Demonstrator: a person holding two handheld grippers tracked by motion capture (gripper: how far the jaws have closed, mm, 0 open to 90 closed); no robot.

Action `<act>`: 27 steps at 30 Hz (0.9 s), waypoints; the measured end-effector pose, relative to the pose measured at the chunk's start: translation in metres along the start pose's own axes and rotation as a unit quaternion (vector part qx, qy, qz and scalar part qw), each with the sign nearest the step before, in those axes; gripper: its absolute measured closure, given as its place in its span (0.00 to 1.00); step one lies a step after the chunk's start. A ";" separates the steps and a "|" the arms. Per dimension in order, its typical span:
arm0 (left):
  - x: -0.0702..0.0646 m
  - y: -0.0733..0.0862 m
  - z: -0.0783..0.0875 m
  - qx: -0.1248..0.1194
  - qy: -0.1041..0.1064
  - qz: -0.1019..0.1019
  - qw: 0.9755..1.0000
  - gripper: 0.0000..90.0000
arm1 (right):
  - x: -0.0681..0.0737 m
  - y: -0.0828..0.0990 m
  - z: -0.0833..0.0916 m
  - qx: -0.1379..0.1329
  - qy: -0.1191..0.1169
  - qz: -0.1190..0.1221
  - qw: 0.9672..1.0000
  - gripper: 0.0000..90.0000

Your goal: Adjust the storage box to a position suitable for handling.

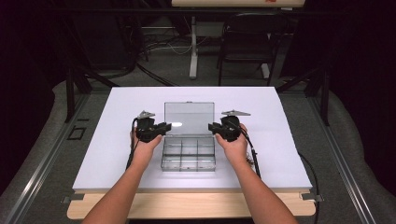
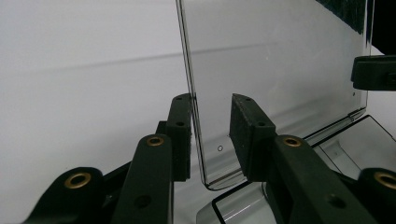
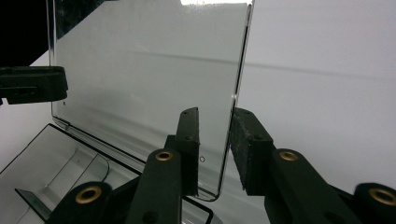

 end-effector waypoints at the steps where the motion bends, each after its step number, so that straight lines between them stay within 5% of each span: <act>1: 0.000 0.000 -0.001 -0.002 -0.002 0.001 1.000 0.77 | 0.000 0.000 0.000 0.001 0.000 -0.002 1.000 0.81; 27: 0.004 0.002 -0.007 -0.001 0.012 0.028 1.000 0.73 | -0.002 0.002 -0.007 0.003 -0.001 -0.020 1.000 0.74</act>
Point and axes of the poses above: each handheld gripper's, and its own axes: z roughly backward along the jaws, y roughly out of its underside, x roughly to its left, the point moved 4 cm from there along -z, roughly forward along the jaws
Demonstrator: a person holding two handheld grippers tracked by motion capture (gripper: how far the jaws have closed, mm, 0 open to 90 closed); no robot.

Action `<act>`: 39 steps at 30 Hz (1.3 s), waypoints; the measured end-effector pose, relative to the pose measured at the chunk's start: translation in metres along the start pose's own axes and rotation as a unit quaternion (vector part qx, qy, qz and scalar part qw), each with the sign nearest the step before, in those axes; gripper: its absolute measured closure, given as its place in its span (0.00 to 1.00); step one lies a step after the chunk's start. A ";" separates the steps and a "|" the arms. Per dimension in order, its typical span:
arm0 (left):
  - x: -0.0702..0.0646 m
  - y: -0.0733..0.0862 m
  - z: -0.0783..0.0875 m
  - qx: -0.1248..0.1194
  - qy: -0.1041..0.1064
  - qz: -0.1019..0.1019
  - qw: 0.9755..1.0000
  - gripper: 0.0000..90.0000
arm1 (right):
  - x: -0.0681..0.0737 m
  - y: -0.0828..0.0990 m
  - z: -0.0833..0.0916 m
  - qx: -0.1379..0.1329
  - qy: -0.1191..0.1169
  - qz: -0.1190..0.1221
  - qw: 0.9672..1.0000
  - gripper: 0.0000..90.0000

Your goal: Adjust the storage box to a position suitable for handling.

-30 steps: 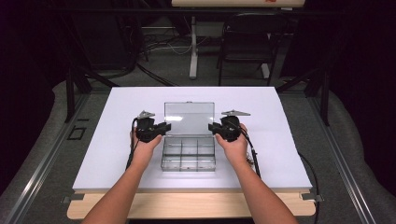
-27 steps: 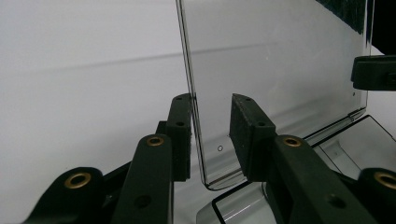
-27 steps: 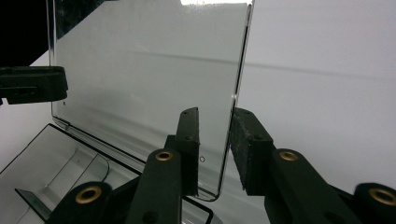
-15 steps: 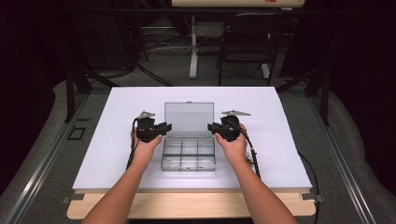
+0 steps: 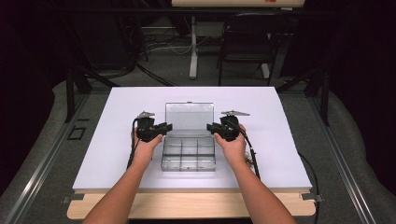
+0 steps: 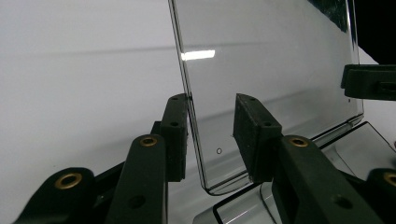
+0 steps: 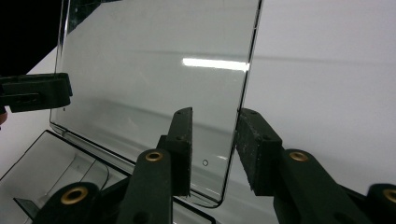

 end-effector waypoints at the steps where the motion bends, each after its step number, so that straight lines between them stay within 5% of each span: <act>1: 0.000 0.000 0.000 0.002 0.000 0.000 1.000 0.73 | 0.000 0.000 0.000 0.000 0.000 0.000 1.000 0.74; 39: 0.005 0.004 -0.010 0.016 0.017 0.040 0.999 0.65 | -0.005 0.003 -0.009 0.020 -0.010 -0.037 0.999 0.67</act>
Point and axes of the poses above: each handheld gripper's, and its own axes: z roughly backward along the jaws, y roughly out of its underside, x roughly to its left, the point moved 4 cm from there along -z, roughly forward along the jaws
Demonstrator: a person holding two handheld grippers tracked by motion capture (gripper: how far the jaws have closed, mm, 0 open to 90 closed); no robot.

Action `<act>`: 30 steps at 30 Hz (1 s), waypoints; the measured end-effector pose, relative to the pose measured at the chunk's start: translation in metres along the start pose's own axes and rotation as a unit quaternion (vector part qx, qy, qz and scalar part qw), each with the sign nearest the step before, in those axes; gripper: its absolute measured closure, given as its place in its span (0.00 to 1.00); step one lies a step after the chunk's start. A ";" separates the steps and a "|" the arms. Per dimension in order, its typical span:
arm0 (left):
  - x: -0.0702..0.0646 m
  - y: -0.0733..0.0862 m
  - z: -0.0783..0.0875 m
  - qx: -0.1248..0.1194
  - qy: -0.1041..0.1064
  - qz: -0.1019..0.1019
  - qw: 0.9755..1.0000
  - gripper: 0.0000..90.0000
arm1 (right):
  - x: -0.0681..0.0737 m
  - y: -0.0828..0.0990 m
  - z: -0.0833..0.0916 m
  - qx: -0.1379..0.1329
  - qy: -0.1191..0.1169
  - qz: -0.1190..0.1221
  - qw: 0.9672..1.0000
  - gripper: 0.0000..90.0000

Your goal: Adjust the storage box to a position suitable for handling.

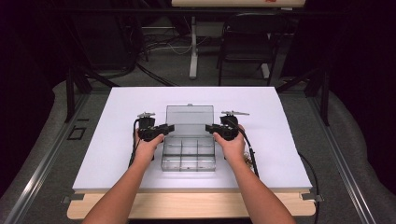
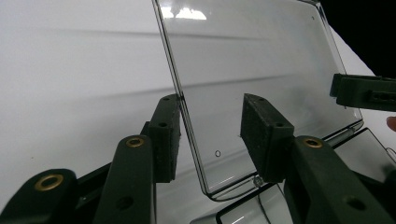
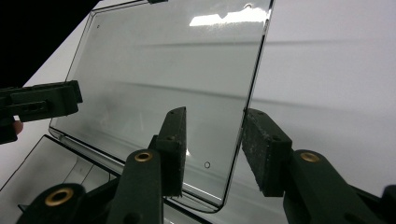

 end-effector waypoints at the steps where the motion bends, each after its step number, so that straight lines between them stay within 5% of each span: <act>1: 0.000 0.000 0.000 0.000 0.001 0.001 1.000 0.65 | 0.000 0.000 0.000 0.001 -0.001 -0.001 1.000 0.67; 30: 0.003 0.003 -0.005 0.009 0.008 0.036 0.999 0.62 | -0.003 0.001 -0.005 0.016 -0.006 -0.031 0.999 0.64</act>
Point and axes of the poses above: each handheld gripper's, and its own axes: z roughly backward along the jaws, y roughly out of its underside, x roughly to its left, the point moved 4 cm from there along -z, roughly forward along the jaws
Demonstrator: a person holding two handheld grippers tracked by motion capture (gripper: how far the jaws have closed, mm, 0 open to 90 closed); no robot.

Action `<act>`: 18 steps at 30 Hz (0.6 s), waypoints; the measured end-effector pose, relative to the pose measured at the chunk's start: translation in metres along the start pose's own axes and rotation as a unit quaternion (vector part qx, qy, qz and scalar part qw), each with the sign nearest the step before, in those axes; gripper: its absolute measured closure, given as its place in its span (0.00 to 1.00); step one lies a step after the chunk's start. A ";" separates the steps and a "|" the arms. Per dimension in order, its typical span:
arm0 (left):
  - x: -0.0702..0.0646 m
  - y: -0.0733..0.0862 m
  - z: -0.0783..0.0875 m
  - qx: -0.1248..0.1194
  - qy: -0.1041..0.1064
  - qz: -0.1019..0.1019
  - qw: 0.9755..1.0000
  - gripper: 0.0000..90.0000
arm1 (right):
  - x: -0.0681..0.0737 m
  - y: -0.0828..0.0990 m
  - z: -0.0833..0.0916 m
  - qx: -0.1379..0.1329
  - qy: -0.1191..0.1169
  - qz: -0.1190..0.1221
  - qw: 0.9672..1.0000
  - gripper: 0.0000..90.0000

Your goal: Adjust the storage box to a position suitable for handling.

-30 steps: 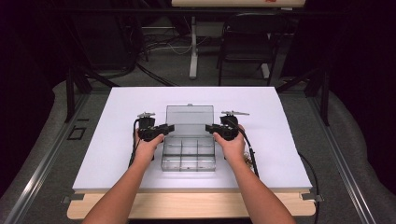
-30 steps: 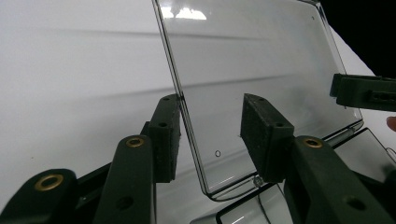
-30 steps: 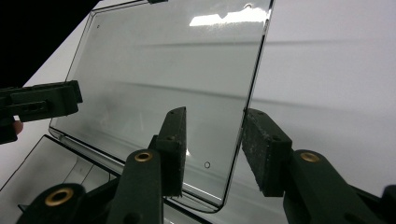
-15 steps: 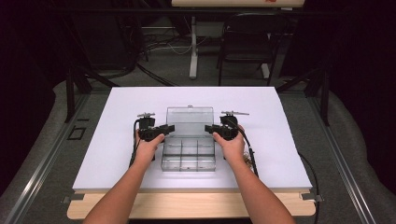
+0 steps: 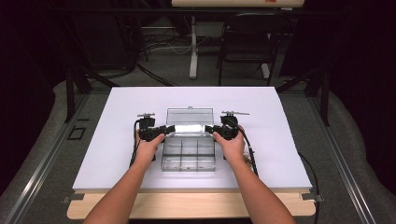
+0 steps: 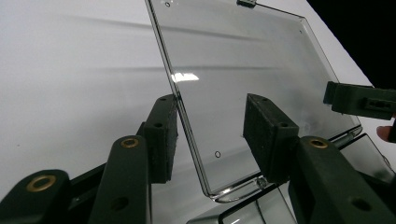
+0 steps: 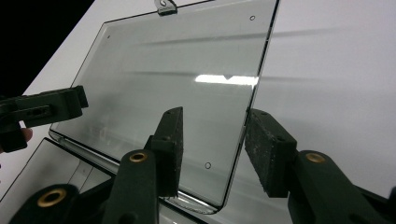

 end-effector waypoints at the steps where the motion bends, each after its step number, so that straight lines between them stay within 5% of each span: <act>1: 0.000 0.000 0.000 0.000 0.000 0.001 1.000 0.62 | 0.000 0.000 0.000 0.002 0.000 0.001 1.000 0.64; 18: 0.002 0.002 -0.003 0.008 0.004 0.030 1.000 0.60 | -0.004 0.001 -0.002 0.014 -0.007 -0.025 1.000 0.63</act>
Point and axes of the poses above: each handheld gripper's, and its own axes: z roughly backward along the jaws, y roughly out of its underside, x roughly to its left, the point moved 4 cm from there along -z, roughly forward along the jaws
